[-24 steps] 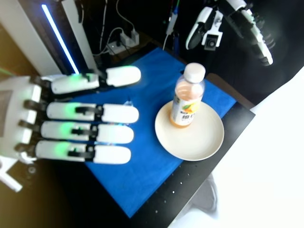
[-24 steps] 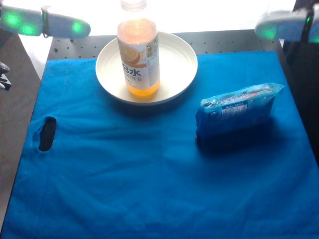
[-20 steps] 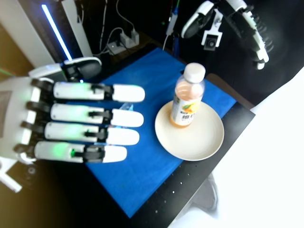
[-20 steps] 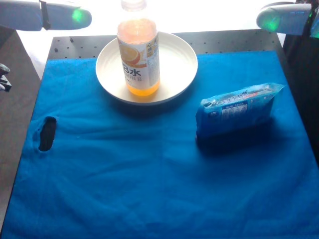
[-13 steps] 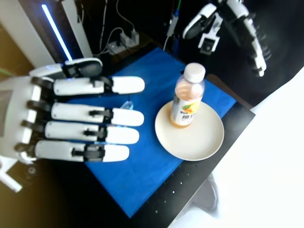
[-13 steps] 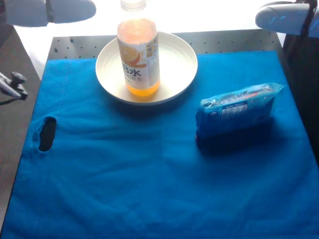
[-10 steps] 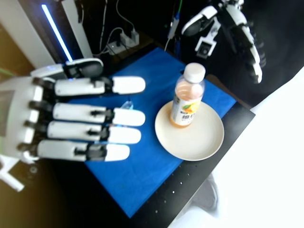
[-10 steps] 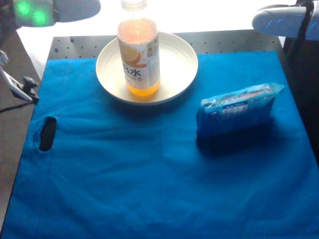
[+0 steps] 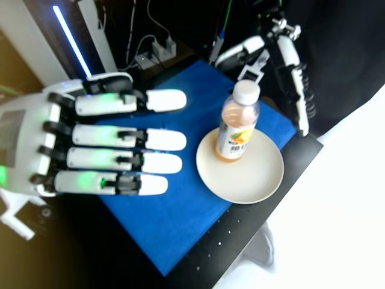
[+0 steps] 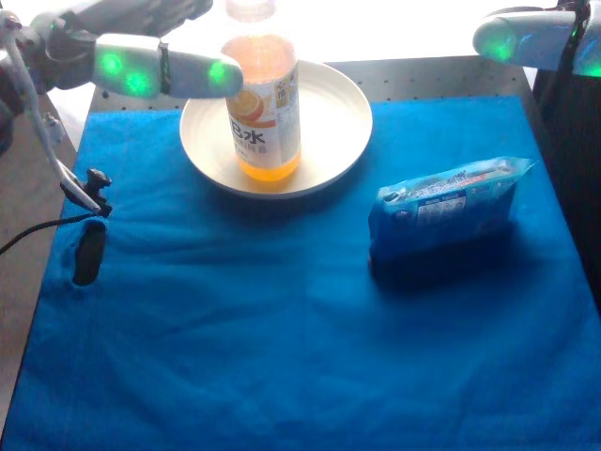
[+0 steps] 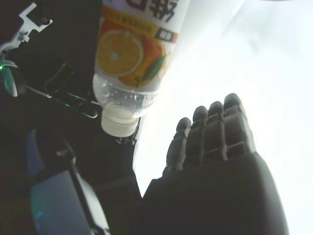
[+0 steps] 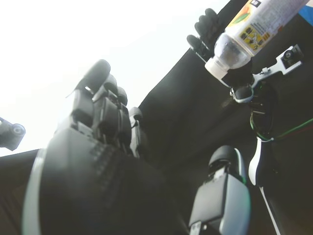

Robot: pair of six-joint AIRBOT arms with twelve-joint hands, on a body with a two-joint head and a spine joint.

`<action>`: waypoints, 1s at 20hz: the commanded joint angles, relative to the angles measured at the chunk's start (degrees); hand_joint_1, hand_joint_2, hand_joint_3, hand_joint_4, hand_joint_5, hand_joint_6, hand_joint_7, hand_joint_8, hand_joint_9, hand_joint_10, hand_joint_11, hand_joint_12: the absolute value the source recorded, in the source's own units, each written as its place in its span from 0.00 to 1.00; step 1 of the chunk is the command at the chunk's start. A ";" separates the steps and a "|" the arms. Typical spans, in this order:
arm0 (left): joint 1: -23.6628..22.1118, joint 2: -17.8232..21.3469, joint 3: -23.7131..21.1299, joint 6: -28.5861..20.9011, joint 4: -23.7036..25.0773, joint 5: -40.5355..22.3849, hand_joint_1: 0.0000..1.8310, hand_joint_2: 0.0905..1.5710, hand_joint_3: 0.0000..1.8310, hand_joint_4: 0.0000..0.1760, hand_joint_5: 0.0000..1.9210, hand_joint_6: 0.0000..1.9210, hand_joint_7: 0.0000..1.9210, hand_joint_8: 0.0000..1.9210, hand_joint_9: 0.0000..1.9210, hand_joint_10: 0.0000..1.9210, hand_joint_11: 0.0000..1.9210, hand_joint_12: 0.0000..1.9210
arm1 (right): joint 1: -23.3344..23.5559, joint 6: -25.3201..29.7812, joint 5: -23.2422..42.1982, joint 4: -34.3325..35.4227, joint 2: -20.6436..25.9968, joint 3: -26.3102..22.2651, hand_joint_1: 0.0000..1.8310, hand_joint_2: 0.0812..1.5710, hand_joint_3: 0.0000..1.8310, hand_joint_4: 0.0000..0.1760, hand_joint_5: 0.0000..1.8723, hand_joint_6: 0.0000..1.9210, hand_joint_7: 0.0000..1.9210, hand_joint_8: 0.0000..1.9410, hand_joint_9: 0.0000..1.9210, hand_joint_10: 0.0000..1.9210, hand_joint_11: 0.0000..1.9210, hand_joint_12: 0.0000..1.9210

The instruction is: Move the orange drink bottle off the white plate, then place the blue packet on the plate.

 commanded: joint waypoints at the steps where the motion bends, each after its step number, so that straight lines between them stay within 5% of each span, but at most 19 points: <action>1: -0.47 -0.30 0.37 -0.99 -2.30 -5.32 0.42 0.42 0.01 0.50 0.02 0.00 0.00 0.00 0.00 0.00 0.00 0.00 | 0.86 0.41 7.16 0.88 -0.11 0.02 0.20 0.51 0.00 0.58 0.06 0.00 0.11 0.00 0.12 0.00 0.00 0.54; 5: -0.44 -1.50 1.20 -1.75 -1.41 -4.90 0.41 0.42 0.01 0.54 0.02 0.00 0.00 0.00 0.00 0.00 0.00 0.00 | 0.89 0.43 7.27 0.59 -0.20 0.00 0.22 0.52 0.00 0.63 0.06 0.00 0.12 0.00 0.16 0.01 0.00 0.61; 6: -0.44 -1.87 1.43 -2.10 -1.17 -4.91 0.41 0.43 0.01 0.61 0.02 0.00 0.00 0.00 0.00 0.00 0.00 0.00 | 0.89 0.43 7.31 0.59 -0.20 0.00 0.22 0.52 0.00 0.60 0.06 0.00 0.13 0.01 0.16 0.01 0.00 0.60; 10: -0.44 -2.82 1.92 -2.32 -0.99 -4.98 0.40 0.49 0.01 0.67 0.02 0.00 0.00 0.00 0.00 0.00 0.00 0.00 | 0.89 0.43 7.43 0.54 -0.33 -0.05 0.24 0.52 0.00 0.74 0.06 0.00 0.12 0.00 0.15 0.00 0.00 0.62; 17: -0.47 -4.80 3.20 -3.90 0.65 -4.85 0.37 0.41 0.00 0.32 0.00 0.00 0.02 0.00 0.00 0.00 0.00 0.00 | 0.90 0.65 7.61 0.54 -0.41 -0.17 0.24 0.52 0.00 0.77 0.06 0.00 0.11 0.00 0.16 0.00 0.00 0.64; 20: -0.49 -5.90 3.89 -4.36 0.74 -5.07 0.35 0.38 0.00 0.31 0.01 0.00 0.03 0.00 0.00 0.00 0.02 0.01 | 1.26 0.73 7.64 0.37 -0.41 -0.17 0.24 0.52 0.00 0.76 0.06 0.00 0.11 0.00 0.16 0.00 0.00 0.62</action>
